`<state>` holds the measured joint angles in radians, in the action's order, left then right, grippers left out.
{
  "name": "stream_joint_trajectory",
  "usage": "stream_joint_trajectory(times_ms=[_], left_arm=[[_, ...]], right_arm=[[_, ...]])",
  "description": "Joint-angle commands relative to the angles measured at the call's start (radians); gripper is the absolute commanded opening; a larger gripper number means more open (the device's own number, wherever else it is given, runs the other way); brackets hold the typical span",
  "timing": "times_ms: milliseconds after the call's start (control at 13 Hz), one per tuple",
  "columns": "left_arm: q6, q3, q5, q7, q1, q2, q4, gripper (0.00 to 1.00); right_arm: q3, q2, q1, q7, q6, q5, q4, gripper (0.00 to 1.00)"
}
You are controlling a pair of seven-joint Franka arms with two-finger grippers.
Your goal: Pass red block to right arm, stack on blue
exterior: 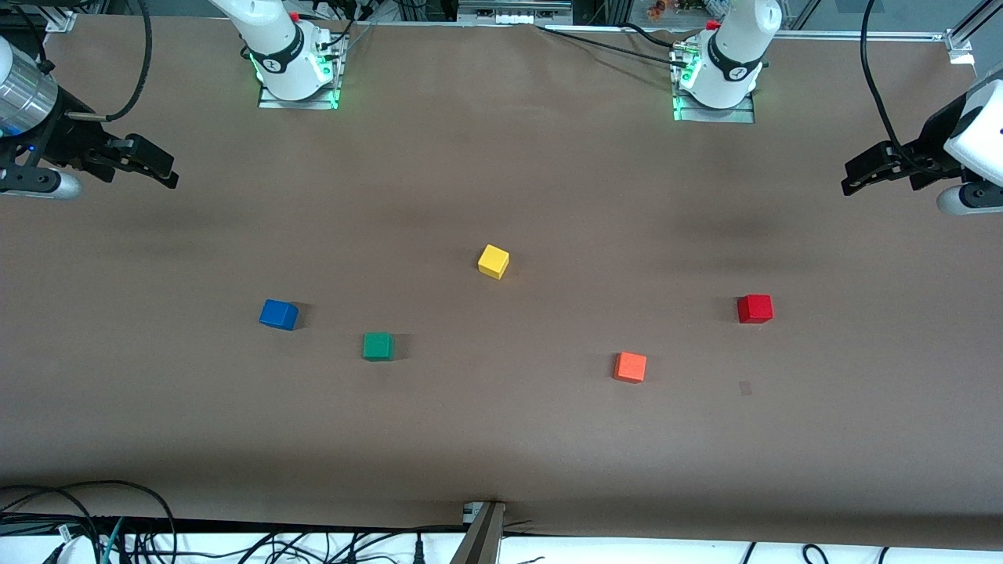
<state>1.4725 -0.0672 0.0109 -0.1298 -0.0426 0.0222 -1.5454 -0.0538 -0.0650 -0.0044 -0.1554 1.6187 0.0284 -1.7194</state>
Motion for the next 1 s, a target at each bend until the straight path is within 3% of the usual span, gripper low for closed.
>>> stream_joint_trajectory(times_ms=[0,923], left_arm=[[-0.004,-0.002,-0.018,0.002,0.000,0.002,0.010,1.00],[-0.001,-0.006,-0.038,-0.001,0.000,0.012,0.010,1.00]], right_arm=[[0.014,-0.007,0.017,-0.009,-0.014,-0.007,0.006,1.00],[0.009,-0.012,0.018,-0.012,-0.020,-0.013,0.004,1.00]])
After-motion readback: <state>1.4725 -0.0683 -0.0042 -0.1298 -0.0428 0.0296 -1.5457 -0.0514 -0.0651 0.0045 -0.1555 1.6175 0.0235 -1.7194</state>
